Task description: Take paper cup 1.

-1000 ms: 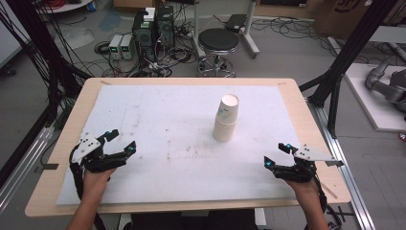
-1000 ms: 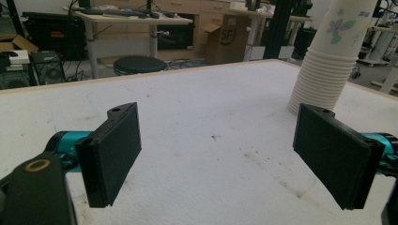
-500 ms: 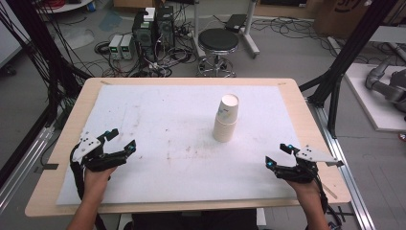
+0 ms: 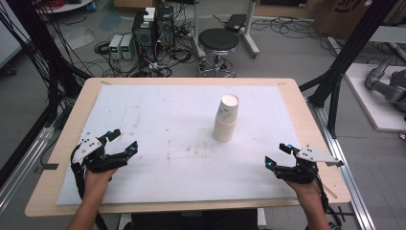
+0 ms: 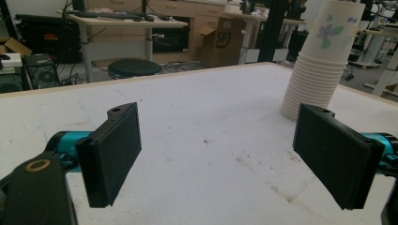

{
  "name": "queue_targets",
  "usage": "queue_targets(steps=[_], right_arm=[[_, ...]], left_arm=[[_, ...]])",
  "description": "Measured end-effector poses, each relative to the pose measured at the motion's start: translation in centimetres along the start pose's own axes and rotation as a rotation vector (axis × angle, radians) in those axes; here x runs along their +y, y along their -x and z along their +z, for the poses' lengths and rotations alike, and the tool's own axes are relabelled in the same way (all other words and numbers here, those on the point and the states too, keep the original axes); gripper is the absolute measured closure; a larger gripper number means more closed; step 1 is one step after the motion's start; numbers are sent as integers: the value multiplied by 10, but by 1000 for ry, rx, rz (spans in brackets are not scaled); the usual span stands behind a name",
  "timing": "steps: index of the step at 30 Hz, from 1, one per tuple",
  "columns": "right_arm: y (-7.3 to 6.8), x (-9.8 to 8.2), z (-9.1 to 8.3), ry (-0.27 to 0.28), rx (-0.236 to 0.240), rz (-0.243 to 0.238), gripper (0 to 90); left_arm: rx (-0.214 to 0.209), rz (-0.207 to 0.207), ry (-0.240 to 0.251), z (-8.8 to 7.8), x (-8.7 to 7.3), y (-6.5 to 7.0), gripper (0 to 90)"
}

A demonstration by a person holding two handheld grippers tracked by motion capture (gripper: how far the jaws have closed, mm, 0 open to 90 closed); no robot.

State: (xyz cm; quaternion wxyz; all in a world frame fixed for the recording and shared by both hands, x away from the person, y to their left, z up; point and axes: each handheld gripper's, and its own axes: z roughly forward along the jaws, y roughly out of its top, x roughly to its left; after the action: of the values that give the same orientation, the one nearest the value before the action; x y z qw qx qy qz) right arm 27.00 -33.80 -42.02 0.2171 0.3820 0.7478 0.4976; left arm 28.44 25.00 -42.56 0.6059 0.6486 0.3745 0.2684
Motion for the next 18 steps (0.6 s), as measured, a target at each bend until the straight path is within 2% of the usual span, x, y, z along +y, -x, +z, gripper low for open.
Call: queue_targets(steps=[2,8,9,11,18], right_arm=[[-2,2,2,-7,15,-4,200],[-5,13,3,21,45,-20,200],[-8,18,2,33,67,-19,200],[-9,21,2,35,79,-21,200],[-8,30,4,30,95,-26,200]], left_arm=[[-6,-4,2,0,0,0,155],[-8,-9,6,1,0,-1,155],[-8,-13,6,0,0,-1,154],[-9,-18,3,0,-1,-2,154],[-13,-28,-4,1,-3,-2,154]])
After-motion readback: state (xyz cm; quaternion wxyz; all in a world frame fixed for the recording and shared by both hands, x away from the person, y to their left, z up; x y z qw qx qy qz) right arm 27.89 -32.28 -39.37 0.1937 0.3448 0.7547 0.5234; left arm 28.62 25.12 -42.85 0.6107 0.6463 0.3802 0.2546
